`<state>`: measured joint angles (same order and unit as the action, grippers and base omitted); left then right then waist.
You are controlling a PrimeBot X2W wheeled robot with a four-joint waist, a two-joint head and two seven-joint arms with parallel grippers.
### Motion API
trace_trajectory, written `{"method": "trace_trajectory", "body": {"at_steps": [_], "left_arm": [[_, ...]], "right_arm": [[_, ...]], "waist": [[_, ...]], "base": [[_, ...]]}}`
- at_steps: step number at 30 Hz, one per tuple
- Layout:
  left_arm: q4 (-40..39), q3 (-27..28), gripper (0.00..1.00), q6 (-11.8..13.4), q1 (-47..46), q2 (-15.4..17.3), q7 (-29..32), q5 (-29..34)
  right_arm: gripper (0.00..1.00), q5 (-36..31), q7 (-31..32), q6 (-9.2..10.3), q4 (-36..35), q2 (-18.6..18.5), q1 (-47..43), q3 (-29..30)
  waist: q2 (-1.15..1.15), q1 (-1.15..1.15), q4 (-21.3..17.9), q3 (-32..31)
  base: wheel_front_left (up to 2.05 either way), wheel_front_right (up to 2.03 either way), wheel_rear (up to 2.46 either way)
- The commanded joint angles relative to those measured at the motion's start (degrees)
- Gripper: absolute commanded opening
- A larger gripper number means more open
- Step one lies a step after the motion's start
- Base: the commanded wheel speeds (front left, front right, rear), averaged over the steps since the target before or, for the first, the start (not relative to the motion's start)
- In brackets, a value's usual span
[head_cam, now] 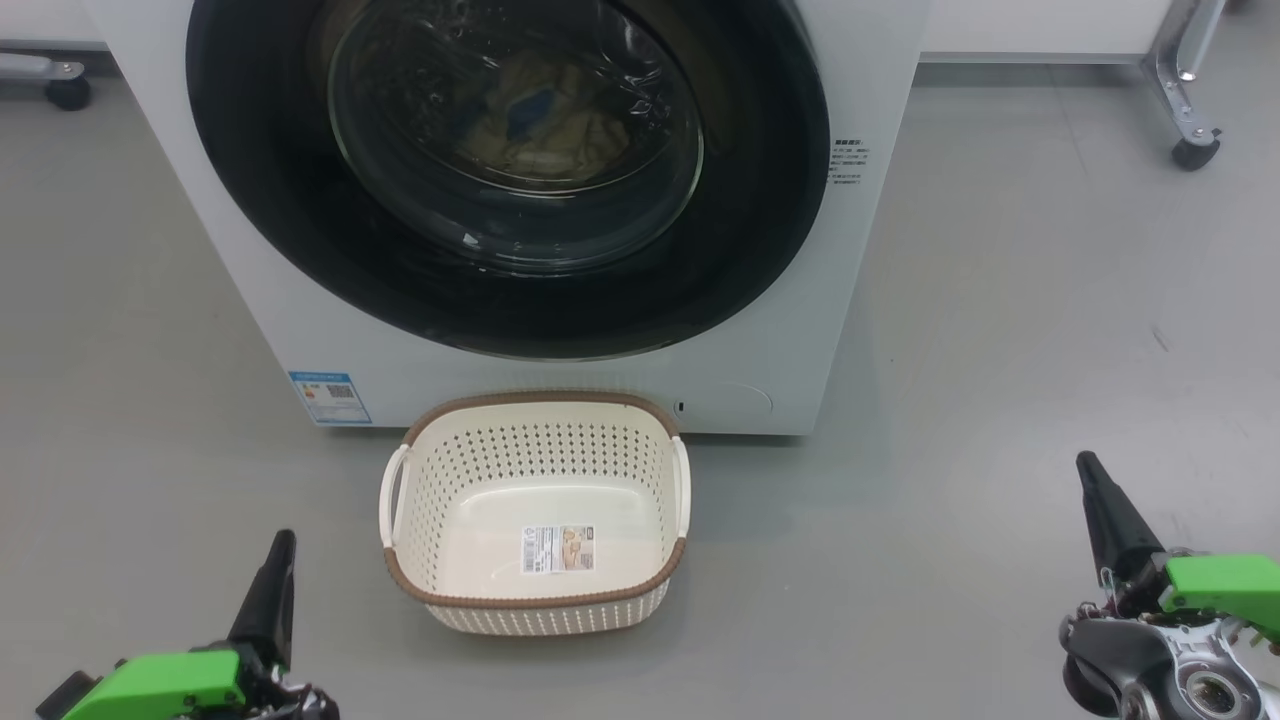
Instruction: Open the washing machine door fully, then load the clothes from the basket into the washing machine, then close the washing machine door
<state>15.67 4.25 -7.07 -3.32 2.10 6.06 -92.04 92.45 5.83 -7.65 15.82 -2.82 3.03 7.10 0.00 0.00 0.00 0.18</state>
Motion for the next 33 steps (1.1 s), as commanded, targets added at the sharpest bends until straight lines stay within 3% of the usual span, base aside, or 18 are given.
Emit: {"method": "trace_trajectory", "body": {"at_steps": [1, 33], "left_arm": [[-1.62, 2.19, 0.0, -0.42, -2.86, 0.87, 0.36, -0.19], [-1.63, 2.25, 0.0, -0.42, -2.87, 0.83, 0.41, -0.14]], "right_arm": [[0.0, -0.04, 0.42, 0.16, -1.81, -0.3, 3.13, -0.87], [0.0, -0.15, 0.53, 0.16, -1.8, -0.21, 3.14, -0.74]], "waist": [[0.0, 0.0, 0.0, 0.0], [0.0, 0.0, 0.0, 0.0]], "base": [[0.0, 0.0, 0.0], [0.0, 0.0, 0.0]]}}
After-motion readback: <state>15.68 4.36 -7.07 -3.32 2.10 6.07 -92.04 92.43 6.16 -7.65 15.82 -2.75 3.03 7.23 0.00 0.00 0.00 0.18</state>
